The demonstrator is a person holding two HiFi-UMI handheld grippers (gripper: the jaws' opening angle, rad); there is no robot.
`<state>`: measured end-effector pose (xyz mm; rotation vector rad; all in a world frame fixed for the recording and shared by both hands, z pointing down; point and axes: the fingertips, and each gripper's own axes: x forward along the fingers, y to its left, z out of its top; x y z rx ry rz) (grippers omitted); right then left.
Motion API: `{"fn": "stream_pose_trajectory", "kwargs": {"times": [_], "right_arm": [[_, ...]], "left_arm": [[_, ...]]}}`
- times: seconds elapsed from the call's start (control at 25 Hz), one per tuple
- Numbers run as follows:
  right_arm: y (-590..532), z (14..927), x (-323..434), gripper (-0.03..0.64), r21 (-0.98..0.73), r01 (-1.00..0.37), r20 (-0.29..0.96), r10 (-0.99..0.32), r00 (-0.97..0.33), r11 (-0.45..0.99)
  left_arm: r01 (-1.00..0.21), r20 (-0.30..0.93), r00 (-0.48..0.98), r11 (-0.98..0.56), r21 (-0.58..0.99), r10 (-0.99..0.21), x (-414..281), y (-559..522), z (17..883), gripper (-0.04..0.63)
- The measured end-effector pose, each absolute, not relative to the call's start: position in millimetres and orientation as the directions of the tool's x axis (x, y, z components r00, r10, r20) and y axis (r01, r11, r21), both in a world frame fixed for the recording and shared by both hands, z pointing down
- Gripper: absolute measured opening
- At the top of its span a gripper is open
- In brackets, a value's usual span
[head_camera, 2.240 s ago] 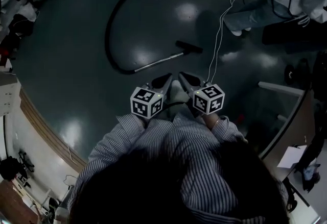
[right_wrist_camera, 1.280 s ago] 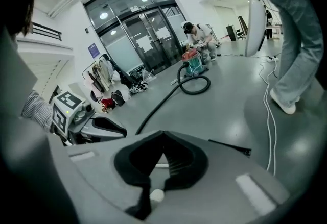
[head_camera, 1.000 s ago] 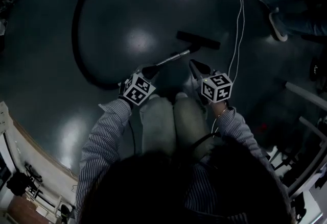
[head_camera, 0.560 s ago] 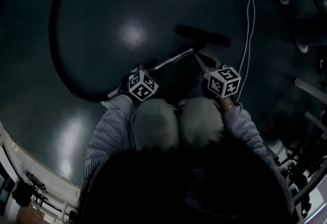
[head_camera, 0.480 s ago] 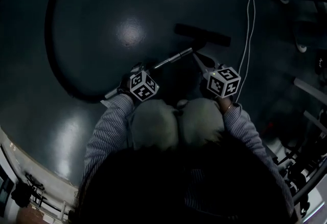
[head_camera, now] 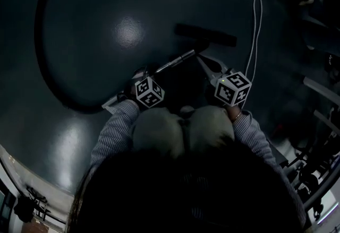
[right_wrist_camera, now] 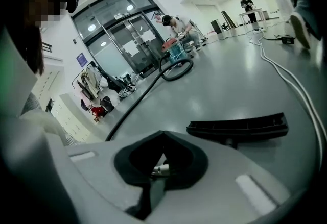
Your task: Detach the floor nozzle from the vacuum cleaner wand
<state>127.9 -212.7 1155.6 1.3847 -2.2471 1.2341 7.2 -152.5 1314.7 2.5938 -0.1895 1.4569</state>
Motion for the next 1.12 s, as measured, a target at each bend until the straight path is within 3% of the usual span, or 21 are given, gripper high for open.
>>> {"fn": "stream_pose_trajectory", "kwargs": {"times": [0.68,1.12], "right_arm": [[-238,1109,149,0.002,-0.452,-0.871,0.575,-0.684,-0.448,0.190],[-276,894,150,0.002,-0.449,-0.864,0.449,-0.779,-0.437,0.226]], "left_arm": [[-0.240,0.802,0.597,-0.955,0.175,-0.003,10,-167,1235,0.176],[-0.253,0.768,0.641,-0.944,0.213,0.001,8,-198,1022,0.176]]}}
